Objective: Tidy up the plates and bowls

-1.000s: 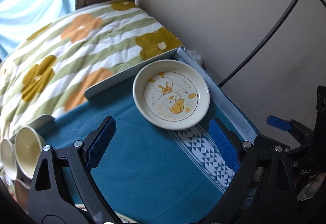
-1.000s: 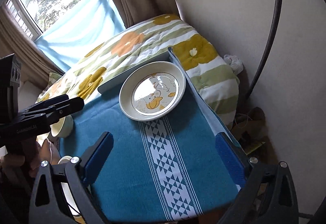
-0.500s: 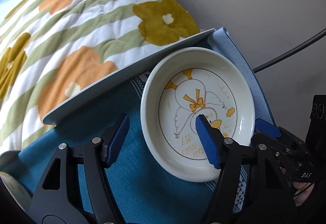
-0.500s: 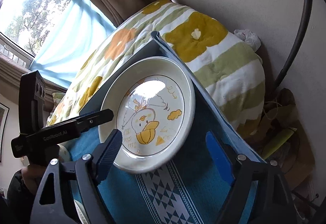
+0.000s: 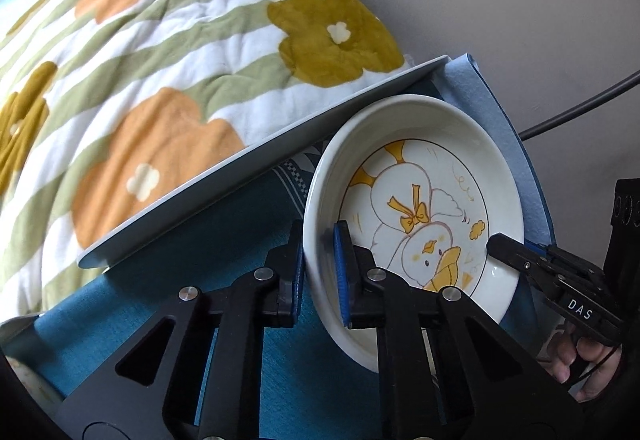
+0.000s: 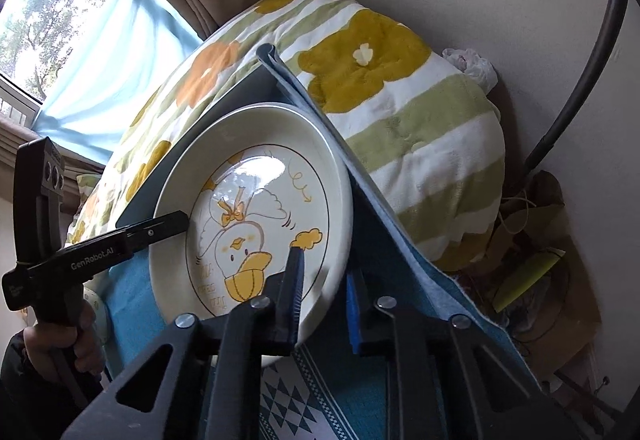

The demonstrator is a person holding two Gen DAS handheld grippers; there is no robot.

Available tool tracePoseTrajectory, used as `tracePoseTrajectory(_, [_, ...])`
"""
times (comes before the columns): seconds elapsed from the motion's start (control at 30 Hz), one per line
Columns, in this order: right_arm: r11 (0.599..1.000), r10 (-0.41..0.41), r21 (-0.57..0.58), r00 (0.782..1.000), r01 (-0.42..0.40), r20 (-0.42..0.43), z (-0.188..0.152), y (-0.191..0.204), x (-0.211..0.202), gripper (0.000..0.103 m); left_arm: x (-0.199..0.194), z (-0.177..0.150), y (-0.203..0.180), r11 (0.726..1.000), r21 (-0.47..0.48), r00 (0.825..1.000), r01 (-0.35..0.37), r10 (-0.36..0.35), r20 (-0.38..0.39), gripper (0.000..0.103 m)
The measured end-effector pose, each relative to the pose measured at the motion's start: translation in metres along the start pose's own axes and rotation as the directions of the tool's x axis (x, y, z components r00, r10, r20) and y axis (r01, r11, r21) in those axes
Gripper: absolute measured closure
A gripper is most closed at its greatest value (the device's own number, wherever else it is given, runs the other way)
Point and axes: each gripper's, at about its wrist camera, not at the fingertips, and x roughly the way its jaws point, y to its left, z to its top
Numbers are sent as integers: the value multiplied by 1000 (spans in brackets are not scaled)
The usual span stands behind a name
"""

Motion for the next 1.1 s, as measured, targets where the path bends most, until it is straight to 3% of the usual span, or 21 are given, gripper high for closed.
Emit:
tracePoseTrajectory(0.3, [997,-20,-78,1000,21,18,3,7,-4,87,-10,-3,-6,999,24,999,-38,37,31,91])
tracePoseTrajectory(0.63, [976,11,-217,997,6,78,8,34,-40,87,-72,-21,-13,998,-7,988,-69,69,137,91])
tracePoseTrajectory(0.87, [936,79,-349,993,-42,92,-4,73,-80,87,-142,-62,-12,992,-74,967,-102,117,227,91])
tracePoseTrajectory(1.1, [886,151,-451,987,-111,53,-43,112,-105,87,-202,-136,2,977,-153,940,-151,190,284,91])
